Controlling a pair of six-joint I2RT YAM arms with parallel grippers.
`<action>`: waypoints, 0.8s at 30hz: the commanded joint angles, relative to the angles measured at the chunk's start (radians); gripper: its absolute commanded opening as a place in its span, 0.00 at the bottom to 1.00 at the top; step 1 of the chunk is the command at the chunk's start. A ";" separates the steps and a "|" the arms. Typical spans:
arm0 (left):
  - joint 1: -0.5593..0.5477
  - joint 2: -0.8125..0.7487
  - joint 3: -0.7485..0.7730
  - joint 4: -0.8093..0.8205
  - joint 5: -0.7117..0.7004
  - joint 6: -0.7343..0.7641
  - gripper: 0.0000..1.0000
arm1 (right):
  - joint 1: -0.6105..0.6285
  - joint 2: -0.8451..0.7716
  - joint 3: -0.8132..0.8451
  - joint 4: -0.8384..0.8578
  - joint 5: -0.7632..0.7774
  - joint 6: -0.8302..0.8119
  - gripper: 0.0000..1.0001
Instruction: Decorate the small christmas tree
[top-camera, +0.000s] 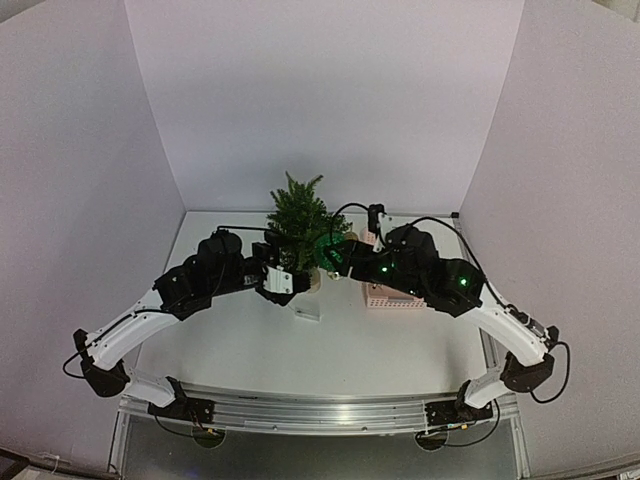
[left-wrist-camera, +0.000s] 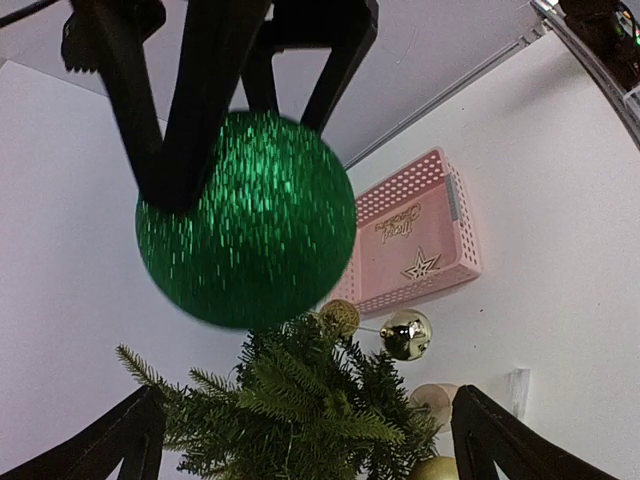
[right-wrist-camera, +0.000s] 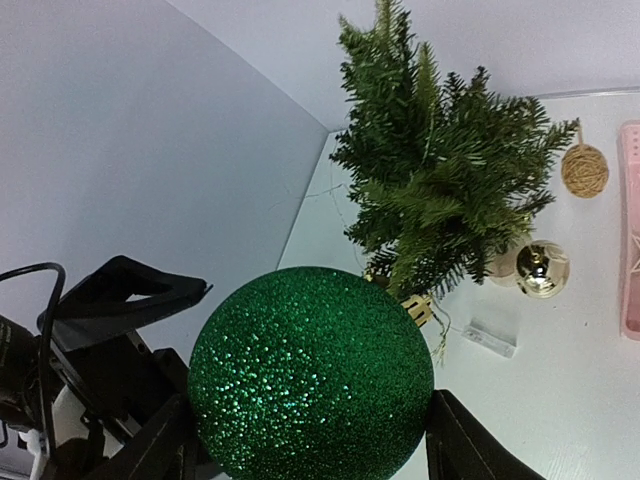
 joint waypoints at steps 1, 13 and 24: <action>-0.014 -0.015 0.044 0.035 -0.044 -0.048 1.00 | 0.047 0.063 0.079 0.065 0.036 0.029 0.35; -0.015 -0.053 -0.012 0.081 -0.025 0.015 0.97 | 0.074 0.141 0.115 0.150 -0.036 0.051 0.35; -0.015 -0.042 -0.012 0.086 -0.086 0.019 0.89 | 0.076 0.157 0.120 0.168 -0.080 0.064 0.35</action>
